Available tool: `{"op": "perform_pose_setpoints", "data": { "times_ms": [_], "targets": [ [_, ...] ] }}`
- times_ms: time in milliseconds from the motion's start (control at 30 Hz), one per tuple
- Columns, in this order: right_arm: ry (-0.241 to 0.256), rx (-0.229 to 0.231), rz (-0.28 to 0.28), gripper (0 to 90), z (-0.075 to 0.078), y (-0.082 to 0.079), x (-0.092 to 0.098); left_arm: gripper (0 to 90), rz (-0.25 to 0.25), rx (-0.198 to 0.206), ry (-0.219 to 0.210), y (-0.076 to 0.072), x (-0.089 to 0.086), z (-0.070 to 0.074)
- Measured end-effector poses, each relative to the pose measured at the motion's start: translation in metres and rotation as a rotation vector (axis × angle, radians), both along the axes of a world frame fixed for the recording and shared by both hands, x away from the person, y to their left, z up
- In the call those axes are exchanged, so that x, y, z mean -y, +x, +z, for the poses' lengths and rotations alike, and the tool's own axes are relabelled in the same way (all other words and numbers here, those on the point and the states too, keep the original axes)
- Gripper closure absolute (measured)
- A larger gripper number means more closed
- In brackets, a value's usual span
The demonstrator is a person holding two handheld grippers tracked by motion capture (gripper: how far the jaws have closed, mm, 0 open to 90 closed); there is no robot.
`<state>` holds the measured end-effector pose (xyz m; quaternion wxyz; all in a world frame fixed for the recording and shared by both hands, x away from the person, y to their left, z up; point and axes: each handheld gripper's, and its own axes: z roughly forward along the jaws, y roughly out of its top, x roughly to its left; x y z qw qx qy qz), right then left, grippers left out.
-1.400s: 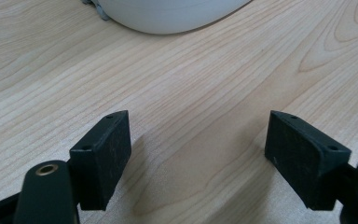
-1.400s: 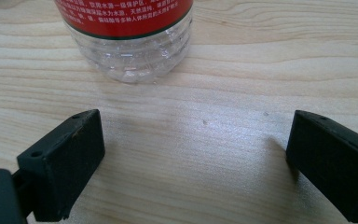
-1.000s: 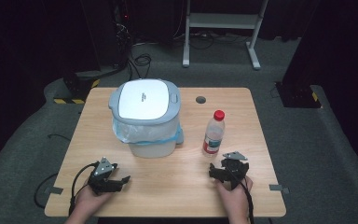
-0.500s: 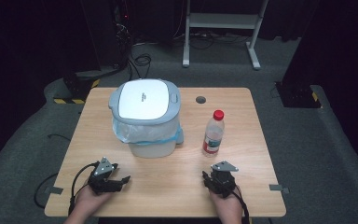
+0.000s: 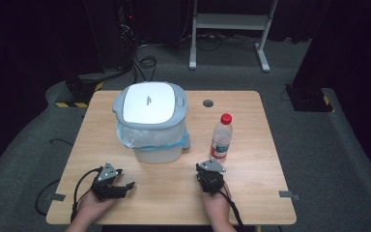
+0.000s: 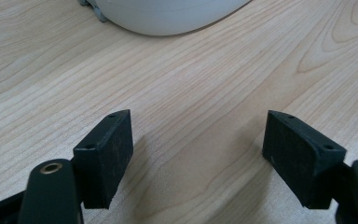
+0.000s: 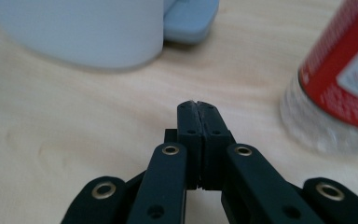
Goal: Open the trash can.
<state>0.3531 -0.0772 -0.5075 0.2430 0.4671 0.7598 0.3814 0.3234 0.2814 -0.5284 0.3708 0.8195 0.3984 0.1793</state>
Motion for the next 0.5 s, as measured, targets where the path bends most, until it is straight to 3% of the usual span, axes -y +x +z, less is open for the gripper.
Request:
{"op": "perform_pose_setpoints", "data": {
  "times_ms": [333,500],
  "targets": [
    [-0.023,0.042,-0.05,83.7,0.009,0.059,-0.037,24.3,-0.007,0.0,0.005,0.0,0.0,0.0],
    [-0.017,0.038,-0.057,84.3,0.01,0.075,-0.043,24.4,-0.006,-0.001,-0.001,0.0,0.0,0.0]
  ]
}}
